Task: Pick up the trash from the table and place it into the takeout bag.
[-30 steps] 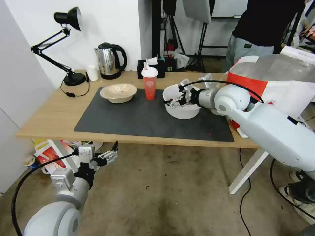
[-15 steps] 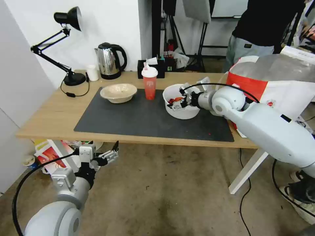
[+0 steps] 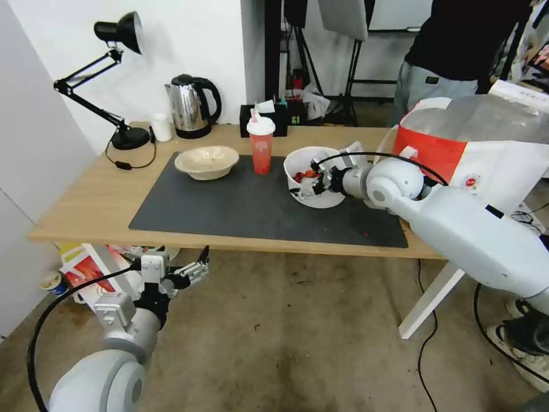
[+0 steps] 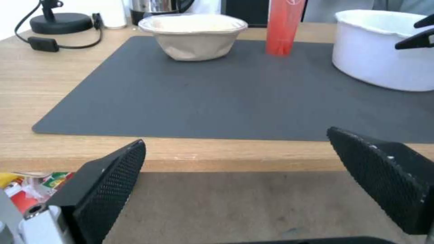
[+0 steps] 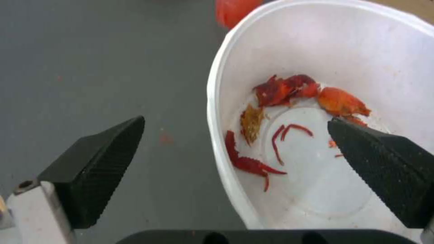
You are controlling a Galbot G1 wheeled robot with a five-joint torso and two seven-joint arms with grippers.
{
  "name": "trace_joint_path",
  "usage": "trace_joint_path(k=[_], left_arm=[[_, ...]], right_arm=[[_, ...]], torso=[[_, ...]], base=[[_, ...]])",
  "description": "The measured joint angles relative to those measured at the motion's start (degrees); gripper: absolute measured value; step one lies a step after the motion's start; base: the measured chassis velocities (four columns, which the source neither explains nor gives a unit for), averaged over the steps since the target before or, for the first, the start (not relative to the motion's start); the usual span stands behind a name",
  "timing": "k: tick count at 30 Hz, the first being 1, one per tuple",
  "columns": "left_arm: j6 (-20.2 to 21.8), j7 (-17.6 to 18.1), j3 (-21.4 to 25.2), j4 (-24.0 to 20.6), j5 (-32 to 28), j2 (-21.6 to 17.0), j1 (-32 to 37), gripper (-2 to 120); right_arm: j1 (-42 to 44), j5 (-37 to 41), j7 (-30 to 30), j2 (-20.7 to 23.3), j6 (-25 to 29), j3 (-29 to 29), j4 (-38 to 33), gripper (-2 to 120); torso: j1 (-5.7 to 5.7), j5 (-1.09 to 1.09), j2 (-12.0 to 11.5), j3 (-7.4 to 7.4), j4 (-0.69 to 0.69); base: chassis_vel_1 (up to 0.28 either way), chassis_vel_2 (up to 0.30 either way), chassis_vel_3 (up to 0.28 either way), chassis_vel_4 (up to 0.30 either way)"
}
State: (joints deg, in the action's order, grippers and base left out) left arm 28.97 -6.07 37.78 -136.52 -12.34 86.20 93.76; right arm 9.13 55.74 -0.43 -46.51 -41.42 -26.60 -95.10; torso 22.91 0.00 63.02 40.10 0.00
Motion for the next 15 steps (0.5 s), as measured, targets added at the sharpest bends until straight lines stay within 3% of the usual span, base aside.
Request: trace_joint_path(k=[15], left_arm=[[-0.1,-0.1,0.1,0.0,0.0,0.0,0.0,100]], right_arm=[[-2.1,-1.0,0.0,-0.9,0.0,-2.7,1.0,100]], torso=[[0.0,0.0,0.0,0.0,0.0]], base=[[0.0,0.0,0.0,0.0]])
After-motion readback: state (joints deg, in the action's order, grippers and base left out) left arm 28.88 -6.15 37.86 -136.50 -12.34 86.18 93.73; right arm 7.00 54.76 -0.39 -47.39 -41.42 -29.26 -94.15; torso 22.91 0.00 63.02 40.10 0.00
